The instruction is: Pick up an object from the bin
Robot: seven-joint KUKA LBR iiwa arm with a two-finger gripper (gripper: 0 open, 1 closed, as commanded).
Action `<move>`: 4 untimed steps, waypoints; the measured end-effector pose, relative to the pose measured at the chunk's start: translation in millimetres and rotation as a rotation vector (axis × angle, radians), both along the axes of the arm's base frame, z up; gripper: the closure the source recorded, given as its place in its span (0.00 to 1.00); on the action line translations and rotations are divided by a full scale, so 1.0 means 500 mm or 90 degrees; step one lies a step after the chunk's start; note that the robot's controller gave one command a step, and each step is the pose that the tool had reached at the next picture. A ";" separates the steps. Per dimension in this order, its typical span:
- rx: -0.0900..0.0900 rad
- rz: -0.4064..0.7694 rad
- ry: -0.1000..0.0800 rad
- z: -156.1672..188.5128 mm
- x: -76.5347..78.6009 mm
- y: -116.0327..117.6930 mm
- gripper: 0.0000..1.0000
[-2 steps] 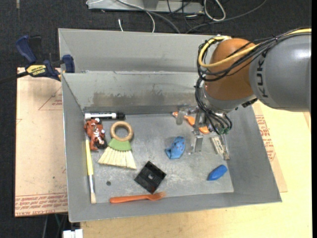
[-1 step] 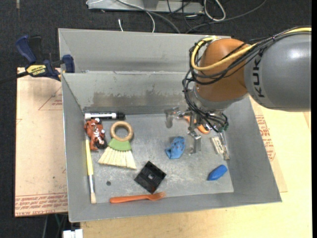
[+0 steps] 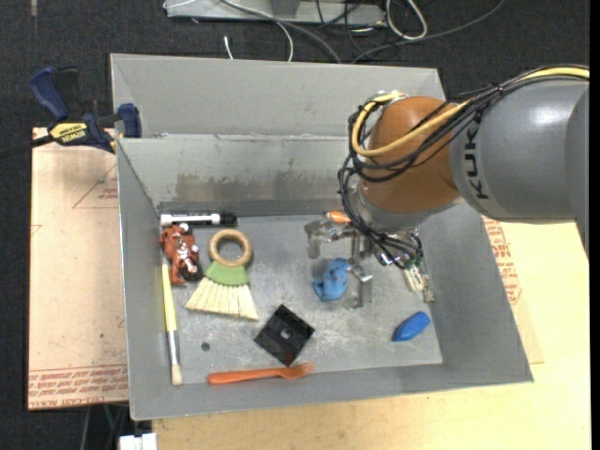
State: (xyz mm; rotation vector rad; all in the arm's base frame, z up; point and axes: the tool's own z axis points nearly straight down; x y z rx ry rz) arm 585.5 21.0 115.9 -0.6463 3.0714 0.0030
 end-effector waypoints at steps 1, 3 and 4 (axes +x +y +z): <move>-0.002 0.216 -0.007 -0.069 0.009 -0.010 0.00; 0.000 0.160 -0.004 -0.088 -0.004 -0.019 1.00; 0.002 0.160 0.002 -0.039 -0.010 -0.018 1.00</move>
Offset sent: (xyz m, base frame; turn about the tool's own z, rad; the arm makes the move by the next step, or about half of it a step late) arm -0.0030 -0.0104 -0.0459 -0.2531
